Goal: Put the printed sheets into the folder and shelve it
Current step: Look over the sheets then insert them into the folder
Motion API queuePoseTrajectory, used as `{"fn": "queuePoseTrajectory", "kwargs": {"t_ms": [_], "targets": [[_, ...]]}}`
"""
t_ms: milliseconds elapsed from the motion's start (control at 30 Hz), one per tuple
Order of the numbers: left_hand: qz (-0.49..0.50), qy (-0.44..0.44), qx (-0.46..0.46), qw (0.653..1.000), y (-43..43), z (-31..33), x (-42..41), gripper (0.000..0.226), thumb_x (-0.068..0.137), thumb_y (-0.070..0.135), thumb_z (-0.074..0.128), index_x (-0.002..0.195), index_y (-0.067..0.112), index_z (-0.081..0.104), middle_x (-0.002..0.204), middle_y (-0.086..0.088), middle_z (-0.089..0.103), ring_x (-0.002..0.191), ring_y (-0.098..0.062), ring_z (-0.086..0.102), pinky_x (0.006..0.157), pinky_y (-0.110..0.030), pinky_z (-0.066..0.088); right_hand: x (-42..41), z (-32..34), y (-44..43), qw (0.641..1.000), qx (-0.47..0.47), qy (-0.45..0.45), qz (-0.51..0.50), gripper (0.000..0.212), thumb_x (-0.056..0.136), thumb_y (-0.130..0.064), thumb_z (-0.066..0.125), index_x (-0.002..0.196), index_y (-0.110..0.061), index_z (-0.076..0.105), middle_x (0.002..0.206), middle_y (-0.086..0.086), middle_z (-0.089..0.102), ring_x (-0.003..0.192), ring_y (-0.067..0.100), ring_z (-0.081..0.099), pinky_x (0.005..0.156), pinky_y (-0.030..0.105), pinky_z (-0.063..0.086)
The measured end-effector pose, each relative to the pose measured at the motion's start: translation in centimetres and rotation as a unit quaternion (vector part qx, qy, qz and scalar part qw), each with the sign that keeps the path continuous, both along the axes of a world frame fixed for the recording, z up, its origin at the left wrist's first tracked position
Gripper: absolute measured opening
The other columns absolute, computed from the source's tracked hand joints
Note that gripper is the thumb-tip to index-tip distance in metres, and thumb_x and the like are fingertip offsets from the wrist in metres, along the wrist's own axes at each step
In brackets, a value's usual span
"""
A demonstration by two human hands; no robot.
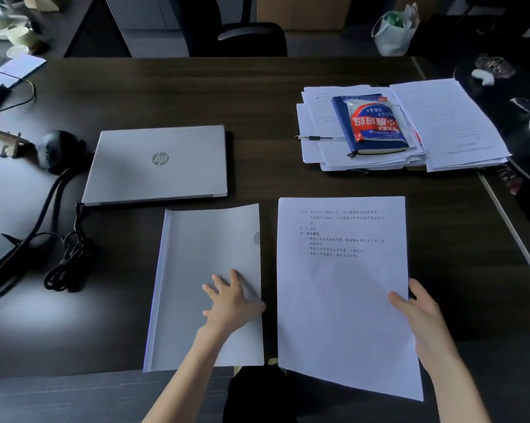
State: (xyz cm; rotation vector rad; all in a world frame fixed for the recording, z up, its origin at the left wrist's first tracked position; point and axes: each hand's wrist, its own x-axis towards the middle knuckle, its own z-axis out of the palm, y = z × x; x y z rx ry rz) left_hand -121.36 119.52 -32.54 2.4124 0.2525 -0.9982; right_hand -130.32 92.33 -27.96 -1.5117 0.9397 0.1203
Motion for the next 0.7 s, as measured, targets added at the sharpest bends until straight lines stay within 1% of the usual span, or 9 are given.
{"fn": "queuePoseTrajectory", "kwargs": {"t_ms": [67, 133, 267, 367, 433, 467, 533, 600, 700], "targets": [[-0.006, -0.014, -0.030, 0.999, 1.3, 0.3, 0.1, 0.084, 0.071, 0.039, 0.070, 0.134, 0.011, 0.022, 0.136, -0.016, 0.025, 0.128, -0.039, 0.015, 0.099, -0.051, 0.036, 0.3, -0.1, 0.1, 1.000, 0.003, 0.003, 0.010, 0.034, 0.091, -0.014, 0.056, 0.124, -0.018, 0.051, 0.108, 0.011, 0.065, 0.095, 0.031, 0.064, 0.073, 0.040, 0.051], [-0.009, -0.023, -0.035, 0.999, 2.0, 0.5, 0.1, 0.084, 0.070, 0.039, 0.071, 0.134, 0.011, 0.025, 0.130, -0.013, 0.030, 0.124, -0.035, 0.020, 0.095, -0.046, 0.039, 0.7, -0.3, 0.2, 1.000, 0.005, 0.006, 0.015, 0.030, 0.091, -0.013, 0.055, 0.120, -0.019, 0.053, 0.104, 0.009, 0.066, 0.092, 0.029, 0.065, 0.069, 0.038, 0.051], [-0.010, -0.039, -0.021, 0.999, 2.1, 0.7, -0.2, 0.078, 0.070, 0.037, 0.070, 0.132, 0.010, 0.030, 0.126, -0.011, 0.032, 0.119, -0.033, 0.022, 0.097, -0.048, 0.038, 1.3, -0.6, 0.6, 1.000, 0.009, 0.007, 0.025, 0.024, 0.091, -0.013, 0.055, 0.113, -0.022, 0.055, 0.104, 0.009, 0.067, 0.093, 0.030, 0.065, 0.070, 0.039, 0.052], [-0.002, -0.047, -0.040, 0.998, 2.3, 0.8, -0.2, 0.048, 0.078, 0.033, 0.059, 0.116, 0.009, 0.042, 0.117, -0.010, 0.037, 0.113, -0.031, 0.026, 0.091, -0.044, 0.040, 1.6, -0.8, 0.9, 1.000, 0.009, 0.006, 0.028, 0.020, 0.091, -0.012, 0.055, 0.105, -0.026, 0.057, 0.101, 0.007, 0.067, 0.092, 0.029, 0.065, 0.070, 0.039, 0.052], [0.018, -0.050, -0.087, 0.995, 2.8, 0.9, -0.3, 0.012, 0.088, 0.026, 0.044, 0.094, 0.018, 0.049, 0.105, -0.007, 0.044, 0.104, -0.026, 0.032, 0.084, -0.034, 0.035, 2.0, -0.9, 1.3, 1.000, 0.009, 0.008, 0.027, 0.020, 0.091, -0.011, 0.054, 0.101, -0.028, 0.058, 0.096, 0.004, 0.068, 0.087, 0.026, 0.066, 0.064, 0.036, 0.051], [0.033, -0.053, -0.116, 0.991, 3.1, 1.1, -0.4, 0.014, 0.091, 0.023, 0.038, 0.079, 0.025, 0.045, 0.093, -0.003, 0.046, 0.094, -0.023, 0.036, 0.078, -0.030, 0.033, 2.2, -0.9, 1.5, 1.000, 0.011, 0.008, 0.026, 0.021, 0.090, -0.010, 0.054, 0.098, -0.029, 0.060, 0.094, 0.002, 0.068, 0.084, 0.024, 0.067, 0.061, 0.034, 0.050], [0.060, -0.069, -0.155, 0.984, 3.8, 1.3, -0.7, 0.028, 0.094, 0.020, 0.031, 0.067, 0.020, 0.038, 0.072, 0.000, 0.043, 0.070, -0.017, 0.037, 0.060, -0.025, 0.032, 2.6, -1.3, 2.1, 0.999, 0.022, 0.010, 0.022, 0.024, 0.090, -0.009, 0.054, 0.088, -0.032, 0.059, 0.091, 0.000, 0.068, 0.082, 0.022, 0.066, 0.059, 0.032, 0.048], [0.068, -0.096, -0.169, 0.979, 4.6, 1.6, -1.2, 0.030, 0.096, 0.020, 0.031, 0.071, 0.008, 0.041, 0.066, -0.003, 0.041, 0.060, -0.015, 0.031, 0.050, -0.022, 0.028, 3.2, -1.8, 2.8, 0.999, 0.033, 0.019, 0.027, 0.024, 0.091, -0.010, 0.054, 0.086, -0.033, 0.058, 0.093, 0.000, 0.067, 0.086, 0.024, 0.065, 0.062, 0.034, 0.049], [0.097, -0.136, -0.186, 0.968, 6.1, 1.7, -1.9, 0.031, 0.096, 0.018, 0.031, 0.081, -0.002, 0.049, 0.067, -0.004, 0.041, 0.061, -0.013, 0.031, 0.053, -0.023, 0.027, 4.1, -3.0, 4.0, 0.998, 0.046, 0.032, 0.036, 0.020, 0.091, -0.010, 0.053, 0.094, -0.030, 0.058, 0.099, 0.005, 0.067, 0.090, 0.027, 0.065, 0.067, 0.037, 0.051]]}}
